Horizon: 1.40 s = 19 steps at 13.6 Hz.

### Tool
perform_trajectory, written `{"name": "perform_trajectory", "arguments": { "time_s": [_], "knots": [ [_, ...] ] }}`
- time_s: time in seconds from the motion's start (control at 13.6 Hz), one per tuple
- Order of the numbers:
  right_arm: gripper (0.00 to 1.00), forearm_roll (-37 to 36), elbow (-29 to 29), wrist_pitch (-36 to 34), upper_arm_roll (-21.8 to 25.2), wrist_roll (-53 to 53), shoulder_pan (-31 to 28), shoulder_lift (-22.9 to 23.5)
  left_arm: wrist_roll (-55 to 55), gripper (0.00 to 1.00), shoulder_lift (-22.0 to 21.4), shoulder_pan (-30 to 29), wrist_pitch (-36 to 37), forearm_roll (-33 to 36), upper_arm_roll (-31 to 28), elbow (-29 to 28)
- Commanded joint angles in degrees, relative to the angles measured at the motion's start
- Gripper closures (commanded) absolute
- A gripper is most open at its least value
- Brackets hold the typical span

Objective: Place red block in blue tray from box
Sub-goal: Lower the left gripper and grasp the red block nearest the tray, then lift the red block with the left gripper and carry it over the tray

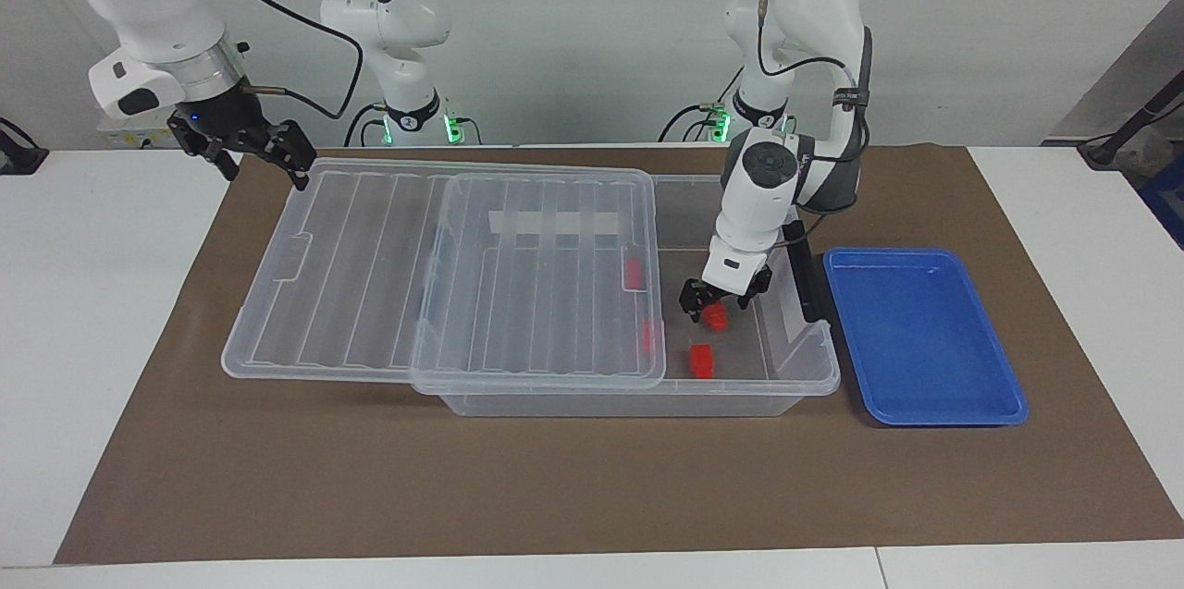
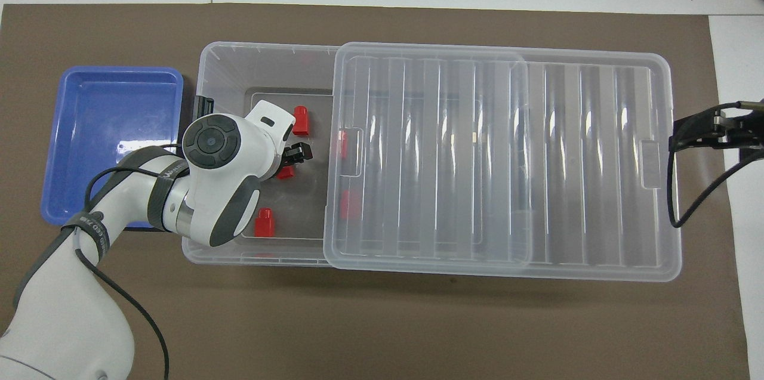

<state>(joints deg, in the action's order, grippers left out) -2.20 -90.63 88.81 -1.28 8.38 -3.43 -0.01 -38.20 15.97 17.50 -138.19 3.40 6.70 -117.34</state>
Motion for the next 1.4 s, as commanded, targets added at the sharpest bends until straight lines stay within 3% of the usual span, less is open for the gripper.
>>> {"name": "perform_trajectory", "arguments": {
  "time_s": [0.0, 0.15, 0.29, 0.44, 0.52, 0.74, 1.1, 1.18, 1.25, 1.32],
  "knots": [
    [0.00, -0.17, -0.69, 0.93, -0.30, -1.27, -0.79, -0.08, -1.53, 0.13, -0.06, 0.52, -1.91, 1.61, -0.37, -1.40],
    [0.00, 0.09, -1.04, 0.93, -0.22, -1.53, -0.87, -0.26, -1.52, 0.27, -0.06, 0.52, -1.82, 1.61, -0.37, -1.49],
    [0.00, 0.71, -1.13, 0.84, -0.22, -1.97, -0.87, -0.43, -1.61, 0.47, -0.06, 0.52, -1.82, 1.61, -0.37, -1.58],
    [0.00, 0.71, -1.04, 0.66, 0.05, -1.79, -1.05, -0.43, -1.61, 0.75, -0.15, 0.52, -1.82, 1.61, -0.37, -1.93],
    [0.00, 0.71, -1.04, 0.75, 0.05, -1.79, -1.05, -0.43, -1.61, 1.00, -0.23, 0.52, -1.74, 1.52, -0.37, -1.93],
    [0.00, 0.71, -1.04, 0.84, 0.05, -1.79, -0.87, -0.43, -1.96, 1.00, -0.32, 0.52, 1.67, 1.52, -0.46, -0.53],
    [0.02, 0.71, -1.56, 1.97, 0.05, -1.97, -0.87, -0.43, -2.58, 1.00, -1.63, -1.94, 15.91, -0.66, -0.46, 9.22],
    [0.35, 0.71, -2.00, 4.07, 0.05, -1.97, -0.96, -0.43, -2.67, 1.00, -2.16, -2.03, 17.67, -2.59, -0.72, 10.19],
    [0.99, 0.71, -2.96, 5.83, 0.05, -1.88, -0.96, -0.69, -3.19, 1.00, -2.86, -2.03, 18.73, -4.61, -0.99, 10.64],
    [1.00, 0.71, -4.54, 7.67, 0.22, -1.79, -1.31, -1.39, -4.76, 1.00, -3.48, -2.03, 19.09, -5.67, -0.99, 10.90]
  ]
}}
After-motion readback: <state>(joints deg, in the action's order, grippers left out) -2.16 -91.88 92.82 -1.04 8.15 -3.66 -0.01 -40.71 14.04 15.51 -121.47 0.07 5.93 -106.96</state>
